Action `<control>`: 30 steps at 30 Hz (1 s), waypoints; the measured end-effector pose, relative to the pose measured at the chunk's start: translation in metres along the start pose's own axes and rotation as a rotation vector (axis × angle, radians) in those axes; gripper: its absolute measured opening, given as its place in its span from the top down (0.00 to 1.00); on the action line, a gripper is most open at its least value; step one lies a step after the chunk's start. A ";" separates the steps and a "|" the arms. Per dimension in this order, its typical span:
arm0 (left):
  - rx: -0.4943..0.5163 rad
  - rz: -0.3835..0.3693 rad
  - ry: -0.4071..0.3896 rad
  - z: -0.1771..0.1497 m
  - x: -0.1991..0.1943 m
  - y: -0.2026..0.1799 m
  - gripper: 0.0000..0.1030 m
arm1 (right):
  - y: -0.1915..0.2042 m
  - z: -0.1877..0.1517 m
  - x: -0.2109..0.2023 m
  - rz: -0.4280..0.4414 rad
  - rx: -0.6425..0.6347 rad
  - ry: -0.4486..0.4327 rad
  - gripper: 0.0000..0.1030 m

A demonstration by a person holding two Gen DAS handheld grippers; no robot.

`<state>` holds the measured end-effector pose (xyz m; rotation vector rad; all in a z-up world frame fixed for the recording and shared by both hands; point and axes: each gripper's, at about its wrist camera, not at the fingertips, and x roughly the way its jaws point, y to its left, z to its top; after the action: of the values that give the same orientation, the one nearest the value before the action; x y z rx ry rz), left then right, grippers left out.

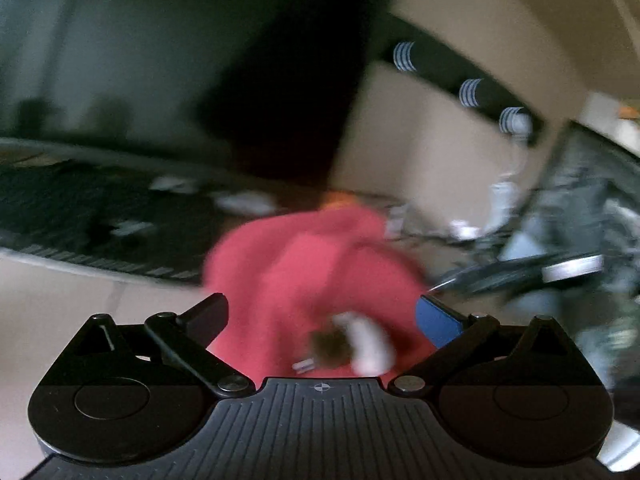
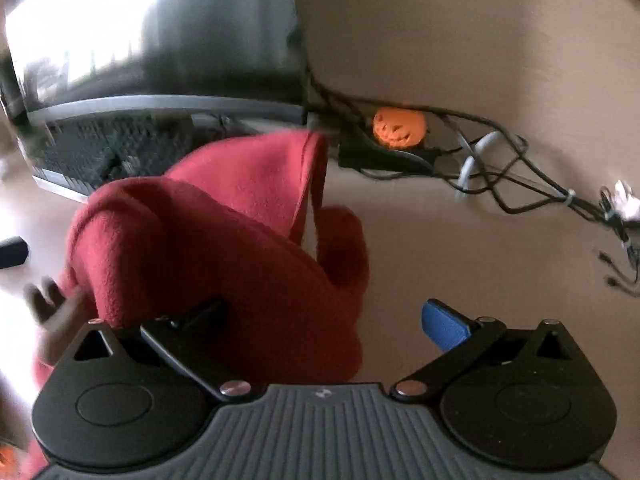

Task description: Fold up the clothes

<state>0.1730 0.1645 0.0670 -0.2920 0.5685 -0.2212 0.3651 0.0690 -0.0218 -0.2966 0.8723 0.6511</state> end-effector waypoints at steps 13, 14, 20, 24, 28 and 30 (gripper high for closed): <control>-0.065 0.015 0.167 -0.033 0.063 0.008 0.00 | -0.061 -0.010 -0.005 0.294 0.349 0.060 0.00; -0.066 0.013 0.169 -0.033 0.063 0.008 0.00 | -0.063 -0.016 -0.020 0.292 0.331 0.031 0.00; -0.071 0.006 0.160 -0.038 0.066 0.008 0.00 | -0.031 -0.077 -0.091 0.238 -0.008 -0.008 0.00; -0.062 0.008 0.160 -0.038 0.066 0.006 0.00 | 0.001 -0.120 -0.093 0.221 -0.127 0.078 0.00; -0.052 -0.001 0.165 -0.031 0.057 0.003 0.00 | 0.016 -0.154 -0.091 0.095 -0.209 0.045 0.00; -0.049 -0.030 0.153 -0.025 0.044 0.001 0.00 | 0.016 -0.162 -0.095 0.051 -0.214 0.041 0.00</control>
<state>0.1957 0.1474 0.0252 -0.3333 0.7223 -0.2605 0.2109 -0.0368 -0.0476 -0.4829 0.8524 0.7899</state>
